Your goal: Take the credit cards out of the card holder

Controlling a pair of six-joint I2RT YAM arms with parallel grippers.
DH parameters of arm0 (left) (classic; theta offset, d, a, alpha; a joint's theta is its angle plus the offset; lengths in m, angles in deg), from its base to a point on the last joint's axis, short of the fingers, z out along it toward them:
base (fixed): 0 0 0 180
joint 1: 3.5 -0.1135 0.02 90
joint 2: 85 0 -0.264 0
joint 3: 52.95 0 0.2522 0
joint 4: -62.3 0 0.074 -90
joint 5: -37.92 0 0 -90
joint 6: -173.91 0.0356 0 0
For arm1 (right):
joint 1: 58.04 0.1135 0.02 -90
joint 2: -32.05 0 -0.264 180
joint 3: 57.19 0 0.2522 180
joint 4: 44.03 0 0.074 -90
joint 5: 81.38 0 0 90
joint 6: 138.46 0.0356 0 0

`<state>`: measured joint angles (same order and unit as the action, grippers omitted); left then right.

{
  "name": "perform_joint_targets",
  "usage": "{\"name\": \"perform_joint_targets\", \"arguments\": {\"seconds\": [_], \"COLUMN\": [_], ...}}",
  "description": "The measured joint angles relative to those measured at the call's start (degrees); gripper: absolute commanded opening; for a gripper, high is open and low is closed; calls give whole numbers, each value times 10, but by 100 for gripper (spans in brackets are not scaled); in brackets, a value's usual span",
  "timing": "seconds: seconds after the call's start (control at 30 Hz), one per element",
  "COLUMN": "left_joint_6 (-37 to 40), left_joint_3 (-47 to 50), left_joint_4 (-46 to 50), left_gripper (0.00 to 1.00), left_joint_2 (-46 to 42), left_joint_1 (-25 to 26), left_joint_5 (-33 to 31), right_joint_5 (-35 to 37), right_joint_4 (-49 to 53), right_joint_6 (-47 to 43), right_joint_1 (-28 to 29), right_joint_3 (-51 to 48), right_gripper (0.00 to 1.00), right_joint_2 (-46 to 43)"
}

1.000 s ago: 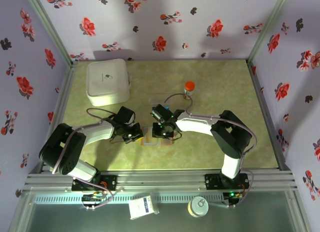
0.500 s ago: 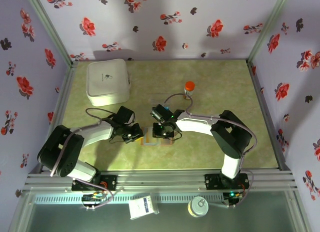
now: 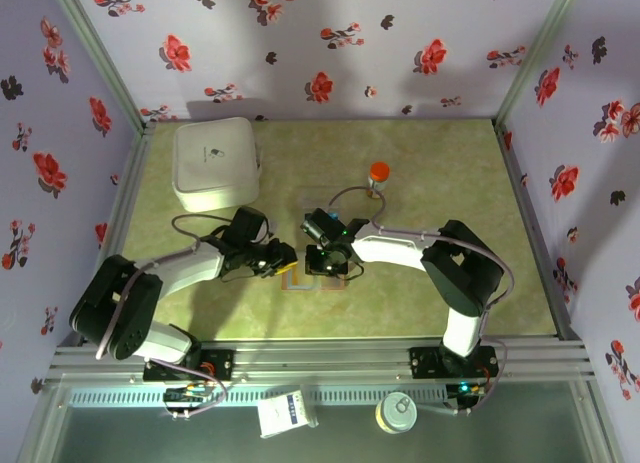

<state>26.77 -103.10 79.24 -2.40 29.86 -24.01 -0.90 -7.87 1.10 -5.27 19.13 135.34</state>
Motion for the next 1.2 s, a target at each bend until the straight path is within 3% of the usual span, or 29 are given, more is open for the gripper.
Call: {"name": "perform_joint_targets", "arguments": {"seconds": [1.2], "left_joint_6": [-30], "left_joint_3": [6], "left_joint_4": [-62], "left_gripper": [22], "left_joint_2": [56], "left_joint_1": [3], "left_joint_5": [35], "right_joint_5": [4], "right_joint_4": [1], "right_joint_6": [0], "right_joint_1": [0], "right_joint_3": [0], "right_gripper": [24], "right_joint_2": [-8]}}
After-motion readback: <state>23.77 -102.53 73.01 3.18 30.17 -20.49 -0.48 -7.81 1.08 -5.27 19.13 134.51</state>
